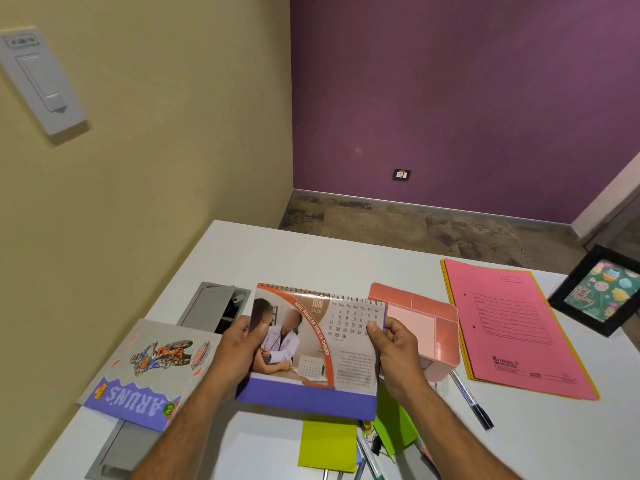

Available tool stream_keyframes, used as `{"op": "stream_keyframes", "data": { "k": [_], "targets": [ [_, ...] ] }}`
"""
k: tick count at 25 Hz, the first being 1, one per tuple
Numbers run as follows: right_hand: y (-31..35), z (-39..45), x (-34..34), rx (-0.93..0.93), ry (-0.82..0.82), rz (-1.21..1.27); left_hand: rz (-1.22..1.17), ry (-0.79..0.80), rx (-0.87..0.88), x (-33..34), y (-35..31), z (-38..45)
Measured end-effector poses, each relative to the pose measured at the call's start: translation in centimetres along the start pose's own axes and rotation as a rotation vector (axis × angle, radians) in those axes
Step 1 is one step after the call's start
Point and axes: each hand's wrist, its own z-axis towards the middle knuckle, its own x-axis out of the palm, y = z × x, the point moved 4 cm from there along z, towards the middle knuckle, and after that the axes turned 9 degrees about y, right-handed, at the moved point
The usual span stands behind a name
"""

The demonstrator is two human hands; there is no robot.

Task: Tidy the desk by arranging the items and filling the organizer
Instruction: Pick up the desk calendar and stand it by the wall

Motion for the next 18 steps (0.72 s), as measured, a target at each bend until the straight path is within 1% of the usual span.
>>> {"op": "stream_keyframes", "data": {
  "k": [2, 5, 6, 8, 11, 13, 18],
  "targets": [
    [0.0, 0.0, 0.5, 0.004, 0.006, -0.062, -0.039, -0.023, 0.043, 0.1, 0.0, -0.3],
    [0.6, 0.4, 1.2, -0.036, -0.013, -0.365, -0.011, -0.085, 0.151, 0.1, -0.1, -0.5],
    [0.8, 0.5, 1.5, -0.071, -0.019, -0.425, -0.005, -0.106, 0.193, -0.1, -0.1, -0.4],
    [1.0, 0.9, 2.1, -0.131, -0.036, -0.445, -0.011, -0.144, 0.243, -0.6, 0.3, -0.2],
    [0.5, 1.6, 2.6, -0.178, -0.078, -0.429, 0.067, -0.227, 0.256, -1.1, 0.6, 0.0],
    [0.0, 2.1, 2.8, -0.205, -0.11, -0.469, 0.104, -0.252, 0.245, -1.3, 1.2, 0.0],
    [-1.8, 3.0, 3.3, -0.179, -0.123, -0.574, 0.197, -0.264, 0.224, -1.9, 3.0, 0.3]
  ]
}}
